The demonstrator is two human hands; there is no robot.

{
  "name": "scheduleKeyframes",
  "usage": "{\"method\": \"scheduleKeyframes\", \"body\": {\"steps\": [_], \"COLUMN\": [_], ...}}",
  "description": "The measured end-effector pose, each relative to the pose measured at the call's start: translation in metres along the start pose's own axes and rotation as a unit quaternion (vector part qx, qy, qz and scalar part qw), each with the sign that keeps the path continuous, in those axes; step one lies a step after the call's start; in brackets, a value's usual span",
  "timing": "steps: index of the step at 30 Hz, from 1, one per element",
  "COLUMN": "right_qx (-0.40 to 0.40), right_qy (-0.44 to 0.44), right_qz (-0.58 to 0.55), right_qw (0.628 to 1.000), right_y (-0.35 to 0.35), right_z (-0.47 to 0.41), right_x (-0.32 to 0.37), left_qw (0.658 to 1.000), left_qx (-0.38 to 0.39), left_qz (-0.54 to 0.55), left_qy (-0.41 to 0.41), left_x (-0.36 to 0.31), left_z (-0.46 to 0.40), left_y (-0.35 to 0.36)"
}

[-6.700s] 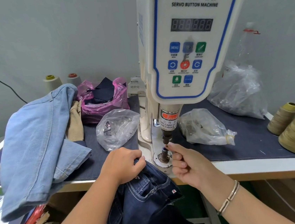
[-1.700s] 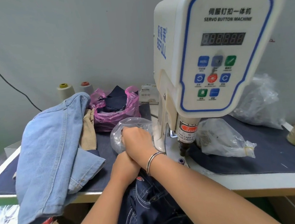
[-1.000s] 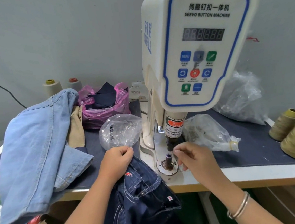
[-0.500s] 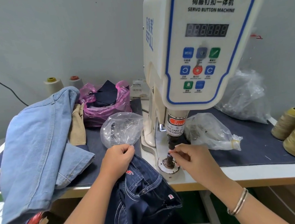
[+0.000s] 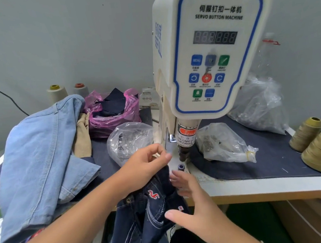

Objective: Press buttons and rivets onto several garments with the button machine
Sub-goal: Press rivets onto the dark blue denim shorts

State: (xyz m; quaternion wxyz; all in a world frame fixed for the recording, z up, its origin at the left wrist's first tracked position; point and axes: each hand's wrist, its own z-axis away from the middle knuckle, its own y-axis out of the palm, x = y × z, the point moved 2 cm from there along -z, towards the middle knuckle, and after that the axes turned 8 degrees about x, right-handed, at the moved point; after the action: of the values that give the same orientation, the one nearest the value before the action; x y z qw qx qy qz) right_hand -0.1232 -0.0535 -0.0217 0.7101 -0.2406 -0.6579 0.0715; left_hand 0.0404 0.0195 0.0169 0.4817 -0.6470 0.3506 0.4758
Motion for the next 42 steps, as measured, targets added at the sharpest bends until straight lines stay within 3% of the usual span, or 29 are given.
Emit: {"method": "scheduleKeyframes", "body": {"steps": [4, 6, 10, 12, 17, 20, 26, 31, 37, 42], "right_qx": [0.101, 0.134, 0.080, 0.061, 0.053, 0.041, -0.012, -0.036, -0.054, -0.047], "right_qy": [0.058, 0.078, 0.082, 0.094, 0.096, 0.100, 0.101, 0.107, 0.124, 0.156], "right_qz": [0.000, -0.079, -0.350, -0.401, -0.420, -0.452, -0.492, -0.442, -0.395, -0.401], "right_qw": [0.993, 0.985, 0.930, 0.909, 0.901, 0.885, 0.865, 0.890, 0.909, 0.902], "right_y": [-0.008, -0.015, -0.036, -0.044, -0.056, -0.057, -0.065, -0.078, -0.092, -0.089], "right_z": [-0.007, -0.006, -0.004, -0.006, -0.011, -0.011, -0.020, -0.044, -0.057, -0.061], "right_x": [0.005, 0.003, -0.010, -0.011, -0.007, -0.018, -0.030, -0.020, -0.023, -0.035], "left_qw": [1.000, 0.999, 0.987, 0.965, 0.937, 0.928, 0.944, 0.959, 0.967, 0.956], "left_qx": [0.016, 0.017, 0.067, 0.124, 0.258, 0.290, 0.248, 0.167, 0.032, 0.039], "left_qz": [-0.011, -0.029, -0.113, -0.173, -0.092, -0.009, 0.101, 0.175, 0.208, 0.252], "left_qy": [-0.022, -0.026, -0.093, -0.155, -0.216, -0.235, -0.193, -0.145, -0.147, -0.142], "left_x": [-0.022, -0.029, -0.027, -0.016, 0.009, 0.018, 0.030, 0.033, 0.039, 0.045], "left_z": [0.006, 0.006, 0.006, 0.007, 0.013, 0.013, 0.009, -0.008, -0.026, -0.026], "left_y": [-0.002, -0.007, -0.027, -0.029, -0.016, -0.015, -0.021, -0.016, -0.004, -0.006]}}
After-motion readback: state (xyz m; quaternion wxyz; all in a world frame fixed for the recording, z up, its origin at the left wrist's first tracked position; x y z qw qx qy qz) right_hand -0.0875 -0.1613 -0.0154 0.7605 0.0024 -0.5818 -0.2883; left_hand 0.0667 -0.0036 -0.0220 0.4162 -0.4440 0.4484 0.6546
